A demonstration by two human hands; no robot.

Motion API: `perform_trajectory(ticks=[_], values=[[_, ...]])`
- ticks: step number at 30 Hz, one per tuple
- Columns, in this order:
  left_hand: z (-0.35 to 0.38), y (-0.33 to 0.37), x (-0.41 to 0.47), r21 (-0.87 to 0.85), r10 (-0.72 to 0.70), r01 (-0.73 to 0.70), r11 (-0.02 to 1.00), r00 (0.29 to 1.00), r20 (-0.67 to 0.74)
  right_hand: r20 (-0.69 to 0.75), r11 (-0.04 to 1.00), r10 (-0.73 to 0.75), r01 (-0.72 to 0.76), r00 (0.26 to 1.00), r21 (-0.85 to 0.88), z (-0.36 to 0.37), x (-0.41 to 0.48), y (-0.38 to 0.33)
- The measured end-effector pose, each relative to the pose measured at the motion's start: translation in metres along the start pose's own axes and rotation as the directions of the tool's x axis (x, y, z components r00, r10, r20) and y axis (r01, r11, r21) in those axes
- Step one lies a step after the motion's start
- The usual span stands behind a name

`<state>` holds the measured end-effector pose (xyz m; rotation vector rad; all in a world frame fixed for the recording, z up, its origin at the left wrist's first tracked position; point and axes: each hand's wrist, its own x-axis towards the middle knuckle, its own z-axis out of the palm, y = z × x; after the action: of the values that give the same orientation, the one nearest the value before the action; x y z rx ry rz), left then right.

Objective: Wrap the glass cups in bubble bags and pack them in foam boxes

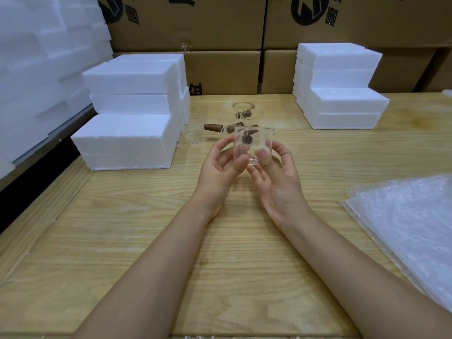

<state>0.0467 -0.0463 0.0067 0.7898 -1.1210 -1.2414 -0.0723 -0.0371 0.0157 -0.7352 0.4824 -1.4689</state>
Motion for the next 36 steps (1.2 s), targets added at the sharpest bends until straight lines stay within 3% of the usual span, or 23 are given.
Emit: perform_trajectory(ticks=[7,14,19,24,36], values=[[0.0002,0.0004,-0.0002,-0.003,-0.015,0.015,1.000,0.999,0.049,-0.013,0.994,0.064,-0.062,0.998,0.089,-0.0024,0.0005,-0.0023],[-0.0013,-0.0026,0.0009,0.039,-0.027,0.025,0.999,0.998,0.055,-0.048,0.988,0.156,-0.156,0.987,0.010,-0.0025,0.0029,-0.0012],[-0.0027,-0.0060,0.0028,0.039,-0.001,0.001,0.999,1.000,0.010,-0.105,0.982,0.133,-0.145,0.986,-0.118,-0.0044,0.0042,0.0001],[-0.0007,-0.0062,0.0029,0.048,0.039,-0.038,0.998,0.999,-0.027,-0.083,0.989,0.058,-0.069,0.995,-0.128,-0.0032,0.0036,-0.0013],[-0.0004,-0.0036,-0.0003,0.197,0.208,-0.189,0.962,0.974,-0.084,-0.071,0.993,0.102,-0.098,0.992,0.060,-0.0053,0.0051,-0.0020]])
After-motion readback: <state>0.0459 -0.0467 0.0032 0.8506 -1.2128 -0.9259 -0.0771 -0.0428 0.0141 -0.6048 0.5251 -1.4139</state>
